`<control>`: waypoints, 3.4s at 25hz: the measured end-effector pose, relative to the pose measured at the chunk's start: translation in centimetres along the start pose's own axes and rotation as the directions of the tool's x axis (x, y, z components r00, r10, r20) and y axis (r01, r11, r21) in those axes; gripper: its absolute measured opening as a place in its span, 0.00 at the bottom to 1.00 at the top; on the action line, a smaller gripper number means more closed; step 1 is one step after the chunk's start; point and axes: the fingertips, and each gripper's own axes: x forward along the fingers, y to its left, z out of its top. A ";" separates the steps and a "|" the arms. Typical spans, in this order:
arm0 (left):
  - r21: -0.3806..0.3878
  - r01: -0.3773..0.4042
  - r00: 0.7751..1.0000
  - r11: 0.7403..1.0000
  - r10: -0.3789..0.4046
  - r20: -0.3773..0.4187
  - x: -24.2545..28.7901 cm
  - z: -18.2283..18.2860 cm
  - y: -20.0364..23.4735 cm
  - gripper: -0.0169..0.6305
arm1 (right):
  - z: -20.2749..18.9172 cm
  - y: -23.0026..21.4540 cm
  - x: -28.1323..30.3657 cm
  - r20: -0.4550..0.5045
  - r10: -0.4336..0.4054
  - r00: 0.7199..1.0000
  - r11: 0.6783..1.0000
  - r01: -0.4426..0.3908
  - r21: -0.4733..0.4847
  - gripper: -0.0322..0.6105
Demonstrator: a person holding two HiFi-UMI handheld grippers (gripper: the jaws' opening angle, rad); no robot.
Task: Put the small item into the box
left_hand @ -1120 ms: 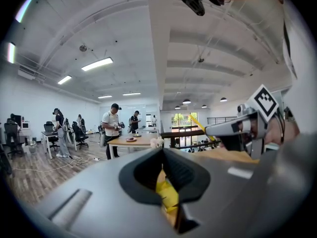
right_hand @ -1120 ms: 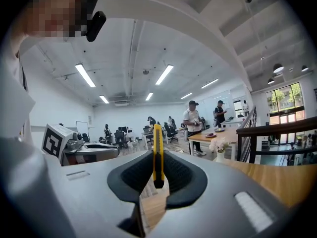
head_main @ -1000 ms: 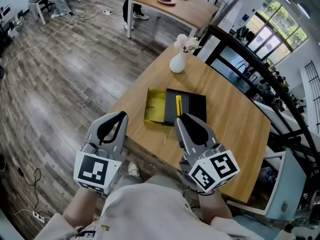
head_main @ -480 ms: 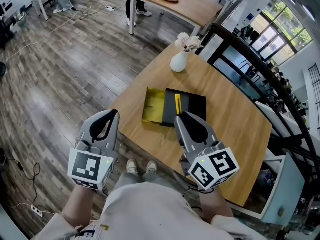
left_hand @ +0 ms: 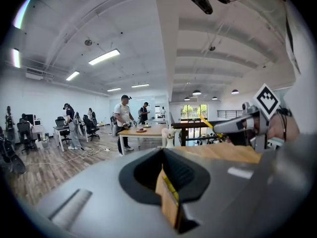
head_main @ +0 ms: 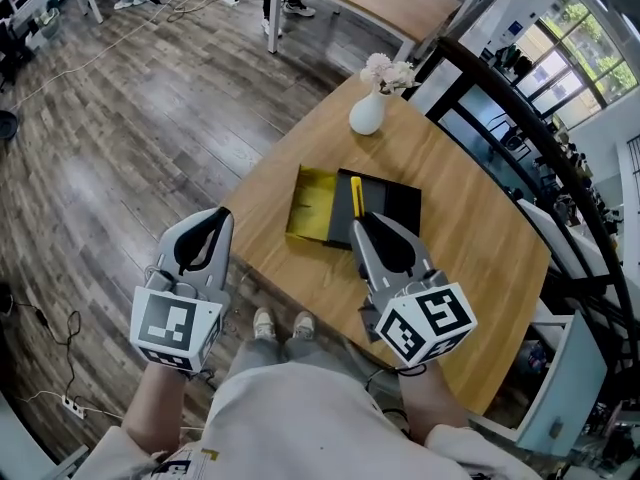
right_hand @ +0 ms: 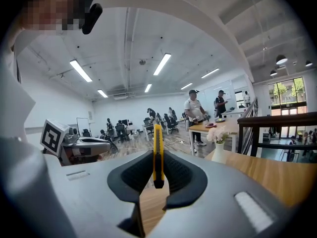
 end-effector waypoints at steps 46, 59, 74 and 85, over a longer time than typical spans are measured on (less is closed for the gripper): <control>-0.208 0.086 0.937 0.974 -0.150 -0.314 18.7 -25.5 4.2 0.03 | -29.0 -9.3 22.1 -0.603 -0.023 0.797 0.984 0.126 0.128 0.15; -0.265 0.099 0.921 0.959 -0.189 -0.341 17.7 -26.7 4.2 0.03 | -31.5 -8.2 21.9 -0.767 -0.067 0.638 0.960 0.250 0.124 0.15; -0.192 0.122 0.906 0.974 -0.188 -0.379 17.2 -27.3 4.0 0.03 | -34.5 -8.3 21.2 -0.818 -0.055 0.573 0.819 0.495 0.292 0.15; -0.168 0.098 0.917 0.981 -0.154 -0.367 16.5 -26.6 4.5 0.03 | -35.1 -8.6 21.6 -0.801 -0.086 0.593 0.797 0.523 0.301 0.18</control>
